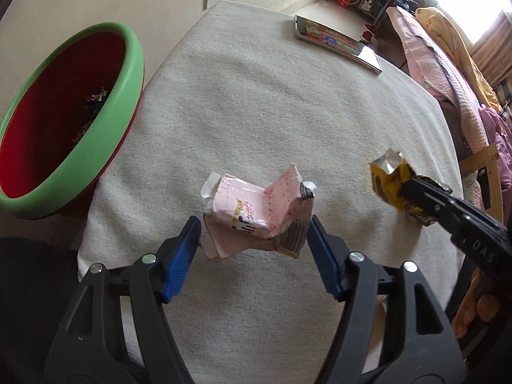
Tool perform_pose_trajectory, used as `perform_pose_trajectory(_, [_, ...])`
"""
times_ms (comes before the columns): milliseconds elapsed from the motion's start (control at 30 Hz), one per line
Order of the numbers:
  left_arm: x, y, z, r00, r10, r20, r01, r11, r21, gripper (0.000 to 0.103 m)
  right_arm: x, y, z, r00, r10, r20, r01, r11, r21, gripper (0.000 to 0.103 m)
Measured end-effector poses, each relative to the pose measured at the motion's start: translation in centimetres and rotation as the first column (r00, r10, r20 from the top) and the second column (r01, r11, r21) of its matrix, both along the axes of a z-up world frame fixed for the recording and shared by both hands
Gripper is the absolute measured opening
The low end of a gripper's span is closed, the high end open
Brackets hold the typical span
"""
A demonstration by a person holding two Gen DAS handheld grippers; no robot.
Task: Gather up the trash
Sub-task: 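Grasp the pink crumpled paper with the left tool while the right tool grasps the yellow wrapper, then carry the pink paper over the bucket with the left tool while the right tool carries the yellow wrapper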
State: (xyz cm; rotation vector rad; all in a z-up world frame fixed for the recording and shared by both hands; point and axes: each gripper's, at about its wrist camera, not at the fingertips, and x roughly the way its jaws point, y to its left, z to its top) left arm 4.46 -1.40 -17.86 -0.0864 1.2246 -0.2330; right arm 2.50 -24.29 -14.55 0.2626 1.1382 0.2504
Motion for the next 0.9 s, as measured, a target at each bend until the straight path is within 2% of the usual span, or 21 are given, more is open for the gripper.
perform_pose_trajectory(33, [-0.1, 0.2, 0.0, 1.000, 0.006, -0.002, -0.006, 1.000, -0.006, 0.065, 0.0, 0.3, -0.2, 1.000, 0.009, -0.009, -0.009, 1.000, -0.001, 0.023])
perform_pose_trajectory(67, [-0.2, 0.4, 0.0, 1.000, 0.011, -0.003, -0.011, 1.000, -0.010, 0.065, 0.0, 0.5, -0.3, 1.000, 0.012, -0.008, -0.012, 1.000, -0.001, 0.036])
perform_pose_trajectory(100, [-0.1, 0.3, 0.0, 1.000, 0.013, -0.003, -0.013, 1.000, -0.013, 0.066, -0.1, 0.6, -0.2, 1.000, 0.009, 0.001, -0.009, 1.000, -0.002, 0.045])
perform_pose_trajectory(267, [-0.1, 0.1, -0.2, 1.000, 0.014, -0.003, -0.014, 1.000, -0.018, 0.067, 0.0, 0.4, 0.3, 1.000, 0.001, 0.012, -0.001, 1.000, -0.006, 0.054])
perform_pose_trajectory(500, [-0.4, 0.6, -0.4, 1.000, 0.016, -0.010, -0.016, 1.000, -0.025, 0.067, 0.2, 1.5, -1.3, 0.998, 0.036, -0.060, -0.035, 0.999, 0.019, 0.053])
perform_pose_trajectory(533, [-0.4, 0.6, -0.6, 1.000, 0.016, -0.017, -0.016, 1.000, -0.026, 0.067, 0.3, 1.8, -1.7, 0.996, 0.042, -0.075, -0.041, 0.999, 0.015, 0.050])
perform_pose_trajectory(567, [-0.4, 0.5, -0.6, 1.000, 0.016, -0.021, -0.016, 1.000, -0.026, 0.067, 0.4, 2.1, -2.1, 0.995, 0.045, -0.091, -0.044, 0.999, 0.010, 0.037])
perform_pose_trajectory(600, [-0.3, 0.5, -0.7, 1.000, 0.016, -0.020, -0.017, 1.000, -0.026, 0.066, 0.3, 2.2, -2.3, 0.994, 0.047, -0.101, -0.046, 0.999, 0.010, 0.034])
perform_pose_trajectory(900, [-0.4, 0.9, -0.1, 1.000, 0.027, 0.009, -0.027, 0.999, -0.026, 0.064, 0.1, 3.3, 1.2, 0.997, 0.077, 0.020, -0.076, 0.997, -0.034, 0.032])
